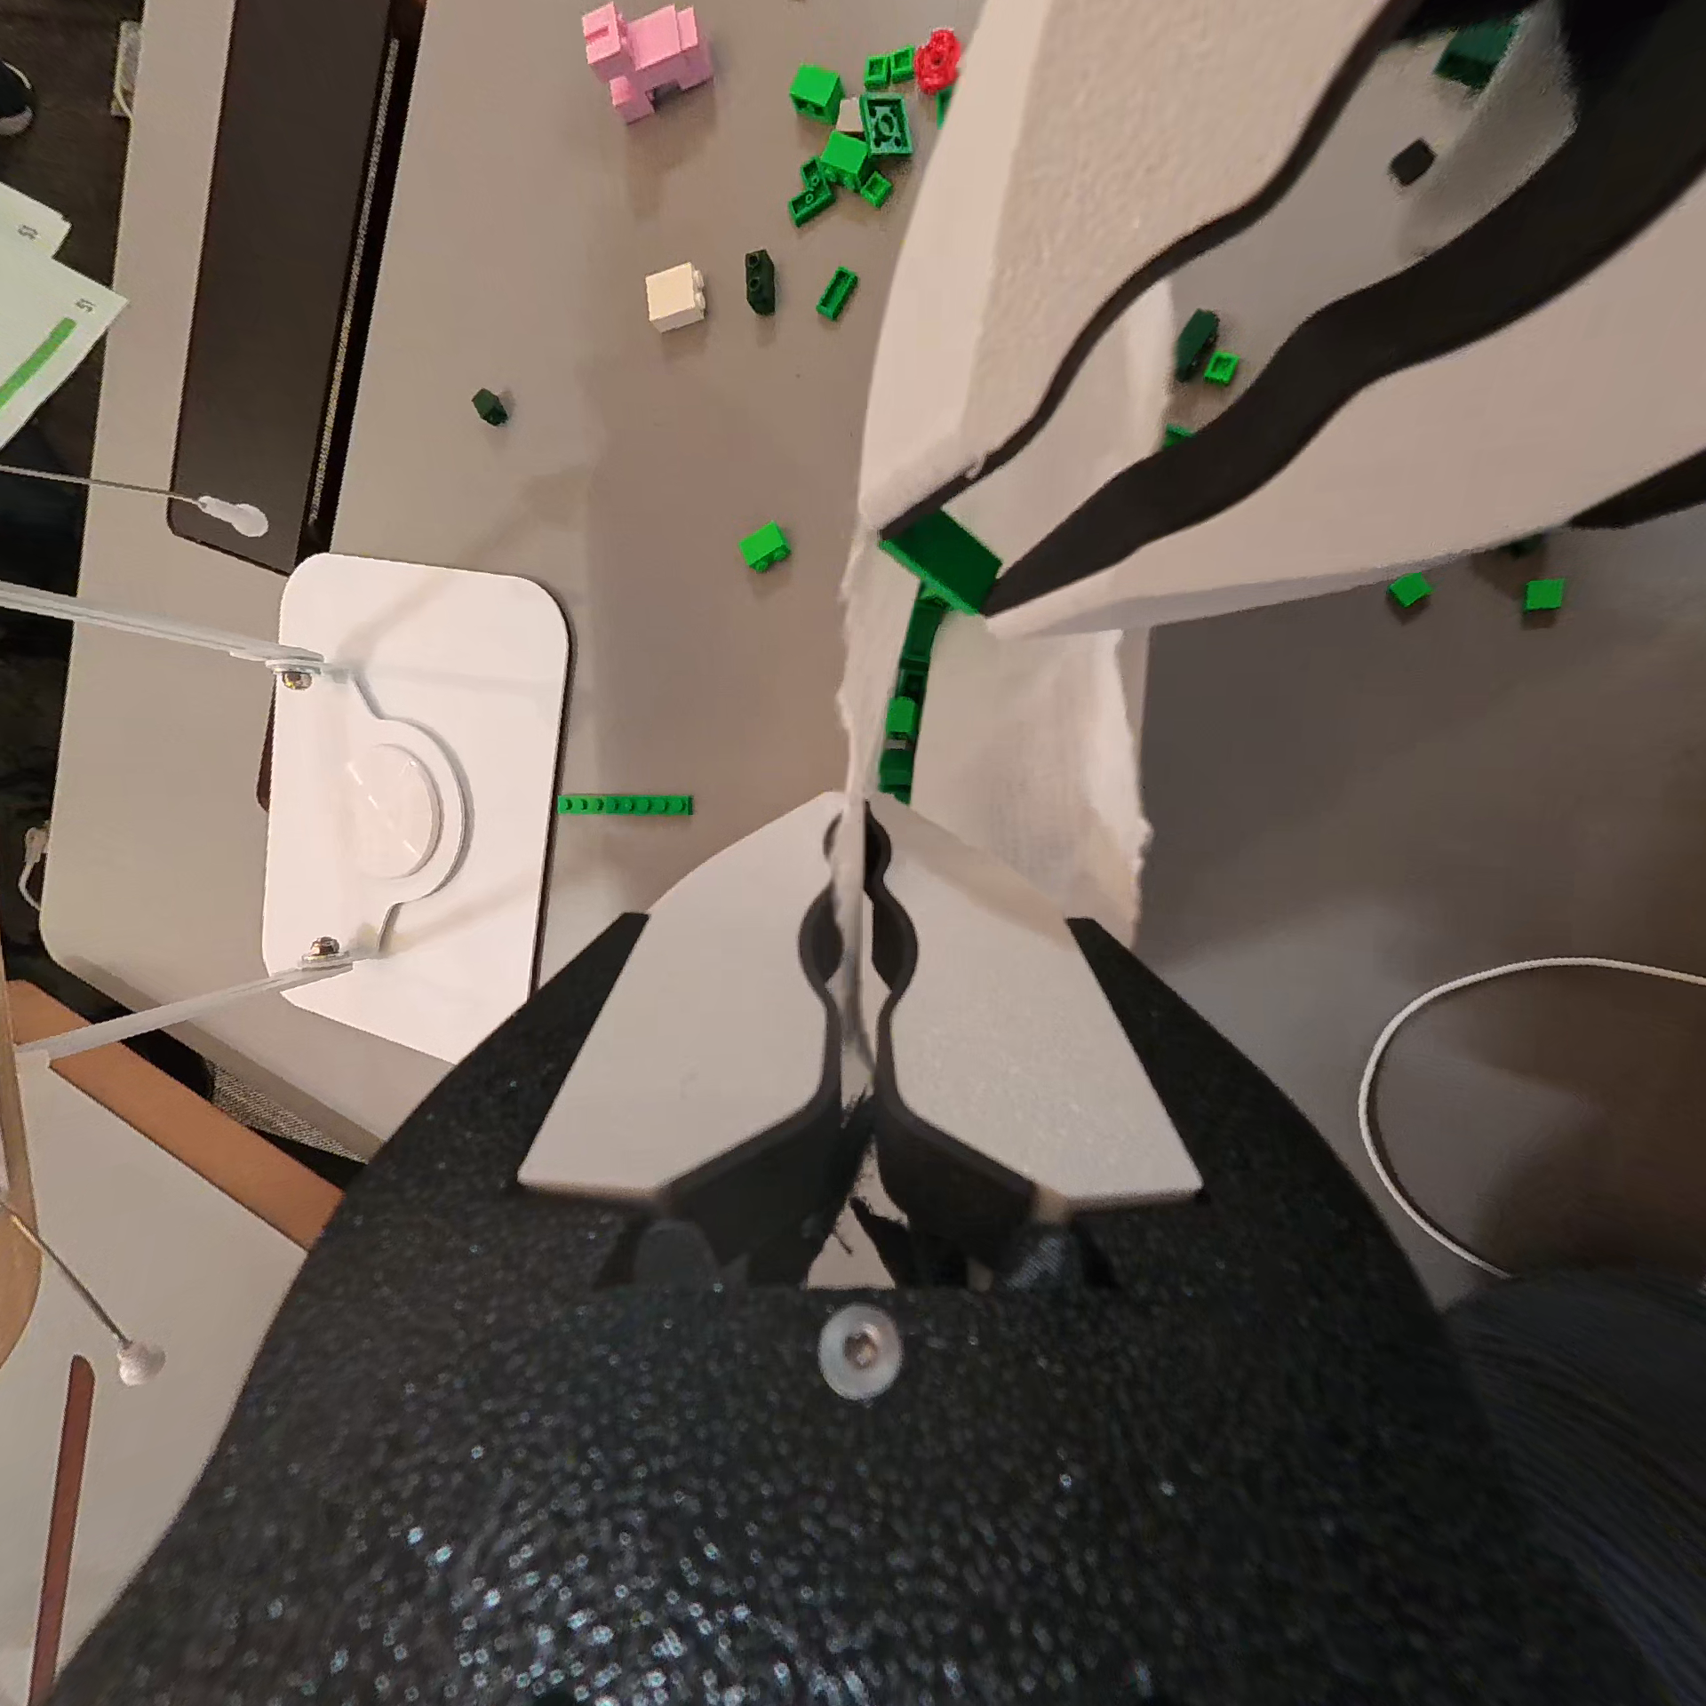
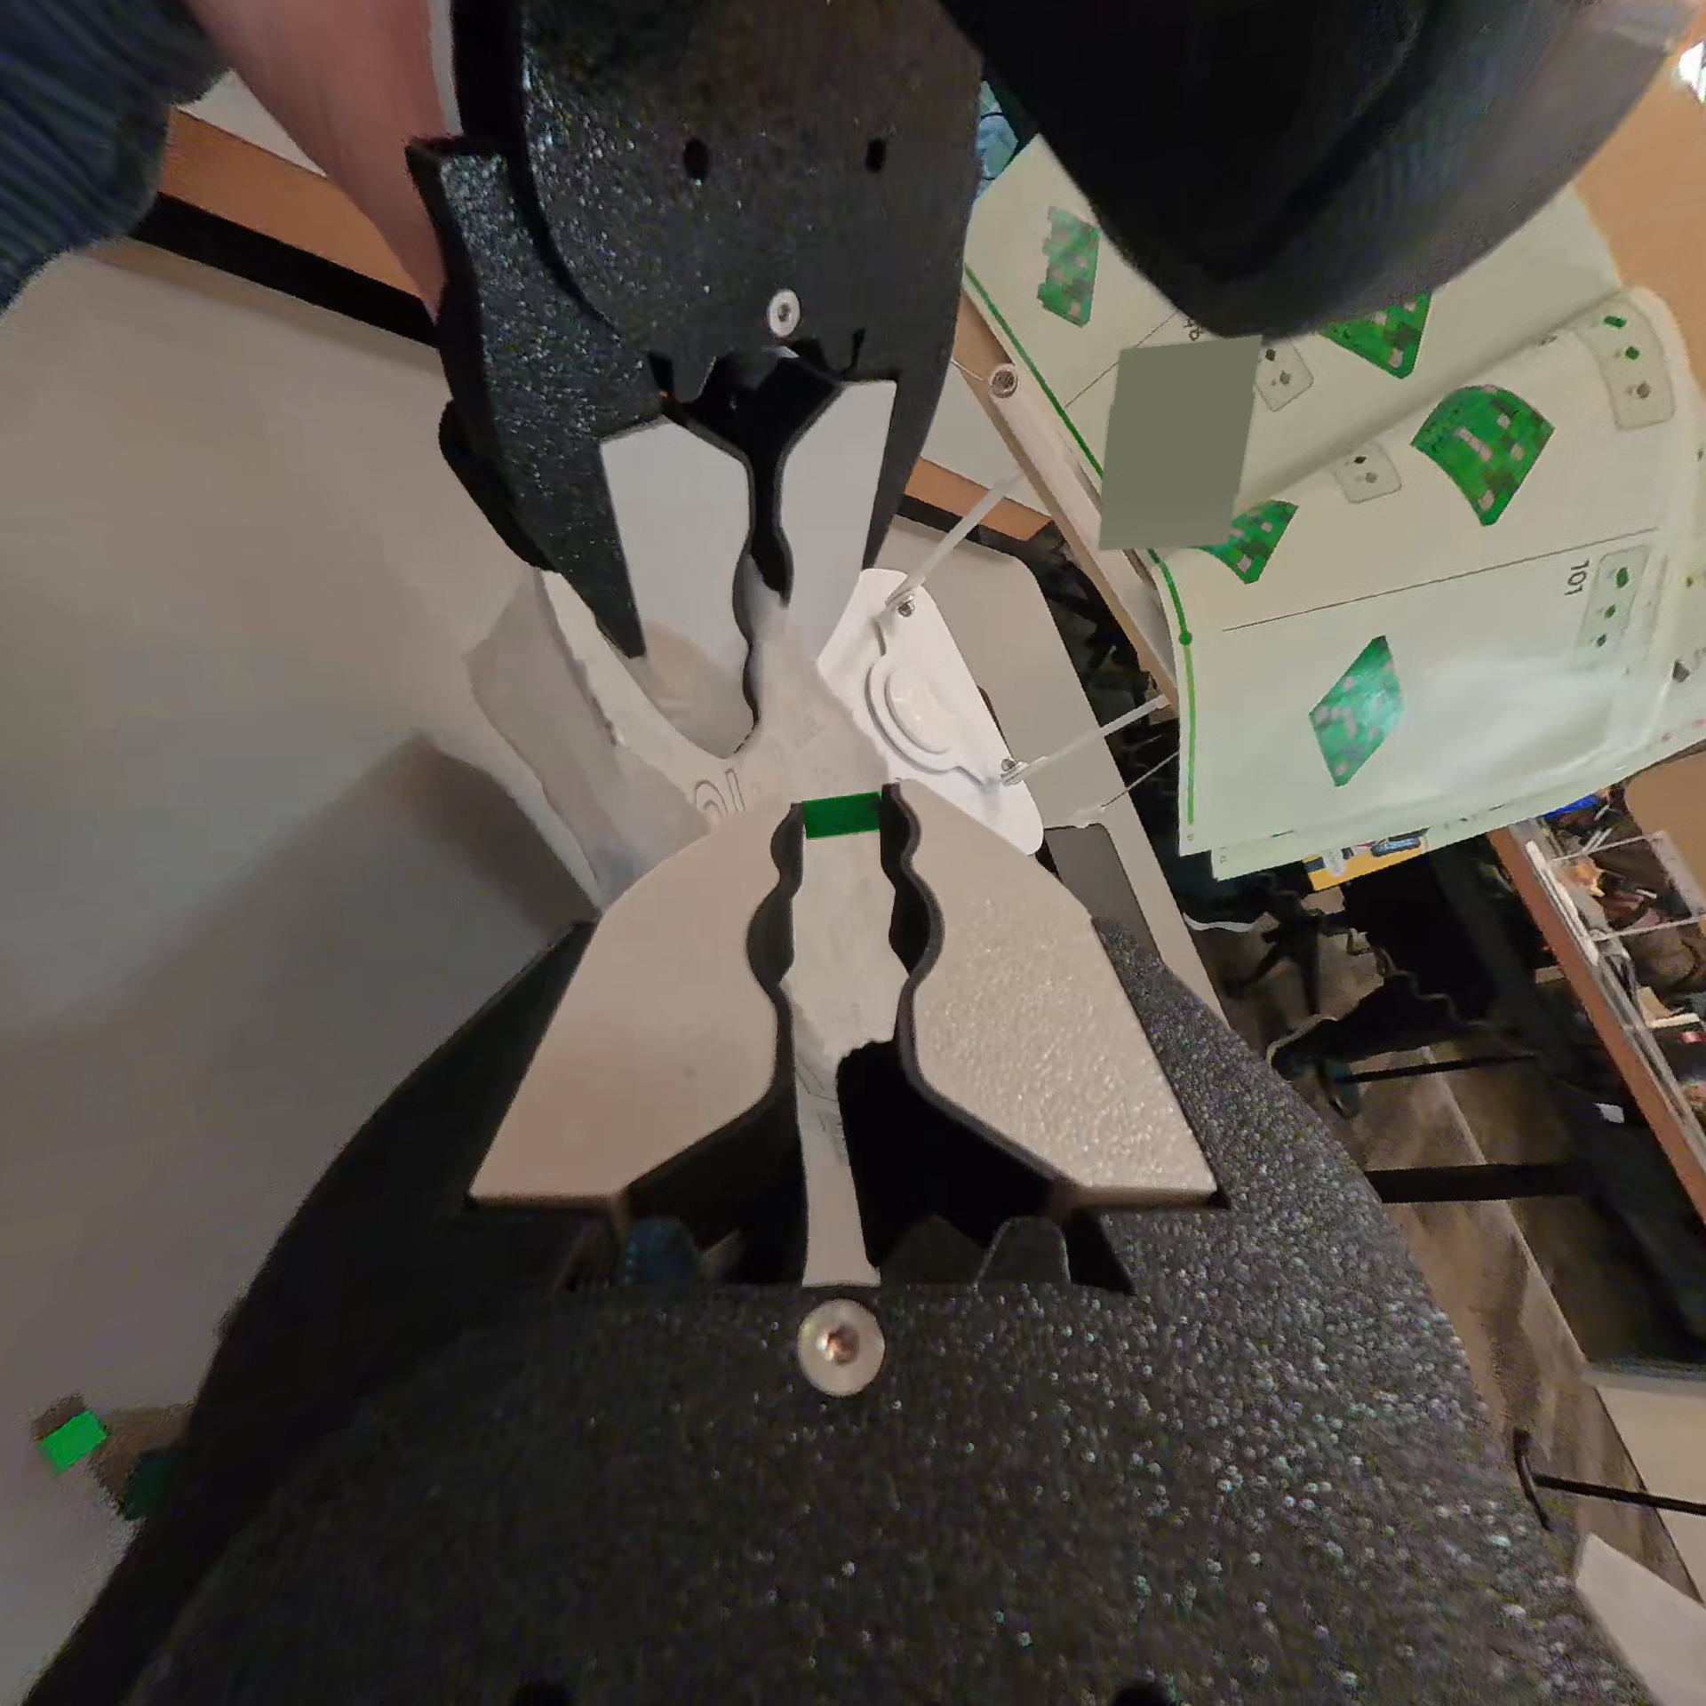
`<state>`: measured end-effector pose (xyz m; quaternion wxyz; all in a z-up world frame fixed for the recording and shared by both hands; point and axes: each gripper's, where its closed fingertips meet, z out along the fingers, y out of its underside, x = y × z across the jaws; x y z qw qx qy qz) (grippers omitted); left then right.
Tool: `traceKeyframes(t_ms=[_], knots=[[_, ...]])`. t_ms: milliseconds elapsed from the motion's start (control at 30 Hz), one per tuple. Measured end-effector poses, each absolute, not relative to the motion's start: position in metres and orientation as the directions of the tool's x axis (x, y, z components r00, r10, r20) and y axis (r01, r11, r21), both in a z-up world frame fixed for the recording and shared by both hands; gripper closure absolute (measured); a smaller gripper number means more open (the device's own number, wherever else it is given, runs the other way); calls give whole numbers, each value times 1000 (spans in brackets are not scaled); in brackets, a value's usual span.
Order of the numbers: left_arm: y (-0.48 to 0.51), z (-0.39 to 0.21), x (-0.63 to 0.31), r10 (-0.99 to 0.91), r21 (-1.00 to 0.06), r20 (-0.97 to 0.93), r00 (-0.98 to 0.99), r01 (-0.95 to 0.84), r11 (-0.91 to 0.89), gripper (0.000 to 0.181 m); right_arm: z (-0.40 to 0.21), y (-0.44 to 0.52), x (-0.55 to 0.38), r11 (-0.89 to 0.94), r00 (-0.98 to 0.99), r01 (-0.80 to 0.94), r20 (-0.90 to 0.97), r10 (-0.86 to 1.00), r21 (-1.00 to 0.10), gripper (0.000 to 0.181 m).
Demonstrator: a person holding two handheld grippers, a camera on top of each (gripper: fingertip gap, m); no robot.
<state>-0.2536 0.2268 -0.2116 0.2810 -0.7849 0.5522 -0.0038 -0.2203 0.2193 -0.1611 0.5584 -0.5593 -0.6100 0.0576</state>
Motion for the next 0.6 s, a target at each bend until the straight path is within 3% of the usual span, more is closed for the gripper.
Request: traceKeyframes(t_ms=[367,600], knots=[[227,-211,-254,-868,-447,-306,390,-864,-231,181,-161,215,-219,370,239,618,614,752,-693,161],[228,-210,-253,-867,-449,-313,387,-865,-224,181,-161,216,-215,353,261,619,608,750,-701,148]])
